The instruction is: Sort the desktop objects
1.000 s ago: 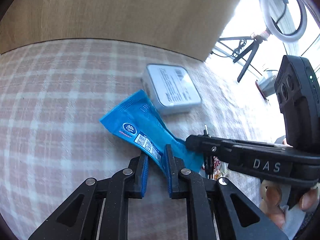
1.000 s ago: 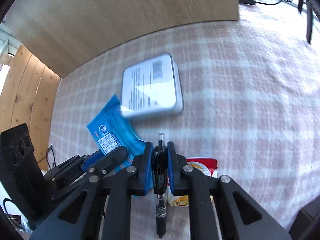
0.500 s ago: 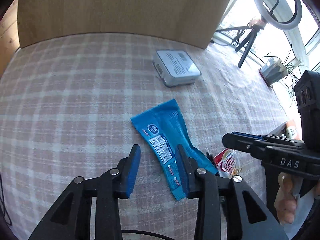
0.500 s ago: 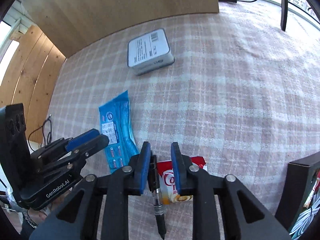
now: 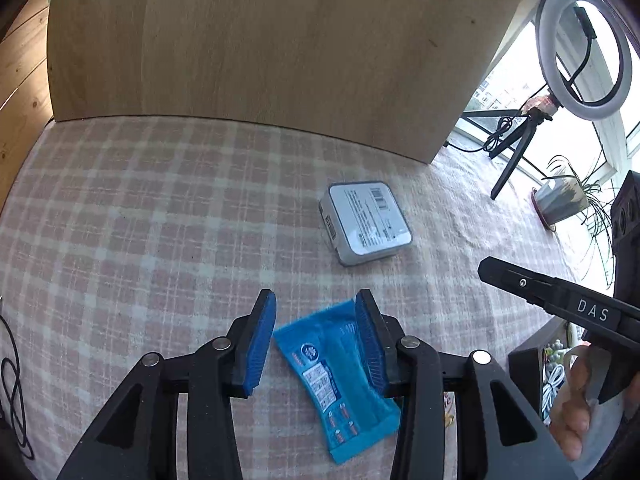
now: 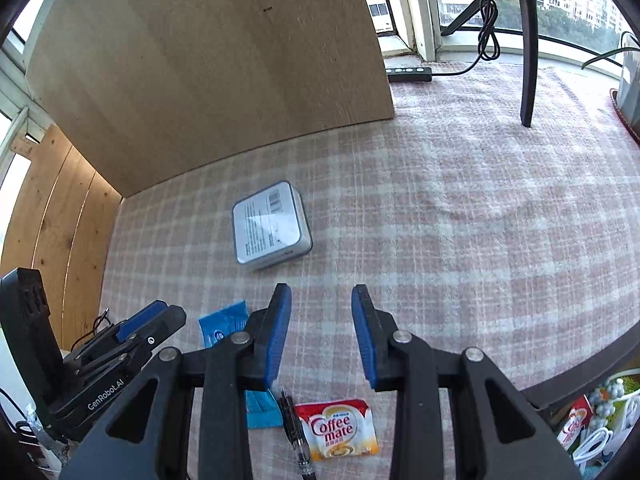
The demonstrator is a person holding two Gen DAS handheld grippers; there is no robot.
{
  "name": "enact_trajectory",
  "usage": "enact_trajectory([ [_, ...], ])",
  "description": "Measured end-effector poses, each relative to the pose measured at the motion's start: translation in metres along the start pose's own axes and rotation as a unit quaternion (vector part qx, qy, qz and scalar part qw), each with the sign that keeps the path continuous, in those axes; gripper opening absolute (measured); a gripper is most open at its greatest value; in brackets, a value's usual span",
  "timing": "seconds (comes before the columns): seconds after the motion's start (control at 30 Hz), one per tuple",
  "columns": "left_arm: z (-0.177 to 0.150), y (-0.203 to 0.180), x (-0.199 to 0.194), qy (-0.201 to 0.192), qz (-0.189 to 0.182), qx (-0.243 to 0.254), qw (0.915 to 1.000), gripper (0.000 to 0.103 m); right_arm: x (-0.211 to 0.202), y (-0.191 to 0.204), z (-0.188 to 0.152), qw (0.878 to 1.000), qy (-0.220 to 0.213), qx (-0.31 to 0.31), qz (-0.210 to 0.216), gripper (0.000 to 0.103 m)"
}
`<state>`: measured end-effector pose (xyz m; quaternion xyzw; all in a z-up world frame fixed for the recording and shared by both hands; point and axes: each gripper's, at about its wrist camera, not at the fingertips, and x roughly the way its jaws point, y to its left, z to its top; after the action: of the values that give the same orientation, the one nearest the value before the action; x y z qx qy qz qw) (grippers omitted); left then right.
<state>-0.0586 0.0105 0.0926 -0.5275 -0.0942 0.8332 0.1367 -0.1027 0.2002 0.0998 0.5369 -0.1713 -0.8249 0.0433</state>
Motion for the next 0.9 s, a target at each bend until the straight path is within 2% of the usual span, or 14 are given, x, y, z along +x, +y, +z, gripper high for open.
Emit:
enact_trajectory([
  [0.1, 0.014, -0.003, 0.010, -0.006, -0.004, -0.008, 0.9999, 0.057, 0.003, 0.003, 0.014, 1.000, 0.005, -0.004, 0.003, 0.031],
  [0.13, 0.017, -0.005, 0.013, -0.006, -0.003, -0.007, 1.0000, 0.059, 0.008, 0.007, 0.019, 1.000, 0.006, -0.008, 0.006, 0.031],
  [0.23, 0.026, -0.011, 0.022, -0.002, -0.008, 0.004, 1.0000, 0.060, 0.024, 0.015, 0.033, 1.000, 0.016, -0.015, 0.003, 0.031],
  [0.37, 0.032, -0.022, 0.038, 0.003, 0.006, 0.025, 0.9997, 0.061, 0.047, 0.022, 0.047, 0.999, 0.034, -0.019, 0.005, 0.032],
  [0.47, 0.034, -0.025, 0.047, 0.011, 0.000, 0.032, 0.9994, 0.061, 0.059, 0.024, 0.054, 0.999, 0.042, -0.020, 0.005, 0.035],
  [0.63, 0.037, -0.032, 0.059, 0.018, 0.001, 0.043, 0.9989, 0.061, 0.073, 0.027, 0.056, 0.998, 0.057, -0.026, 0.010, 0.036],
  [0.9, 0.041, -0.031, 0.071, 0.028, -0.004, 0.030, 0.9992, 0.059, 0.085, 0.031, 0.053, 0.997, 0.066, -0.036, 0.006, 0.036],
])
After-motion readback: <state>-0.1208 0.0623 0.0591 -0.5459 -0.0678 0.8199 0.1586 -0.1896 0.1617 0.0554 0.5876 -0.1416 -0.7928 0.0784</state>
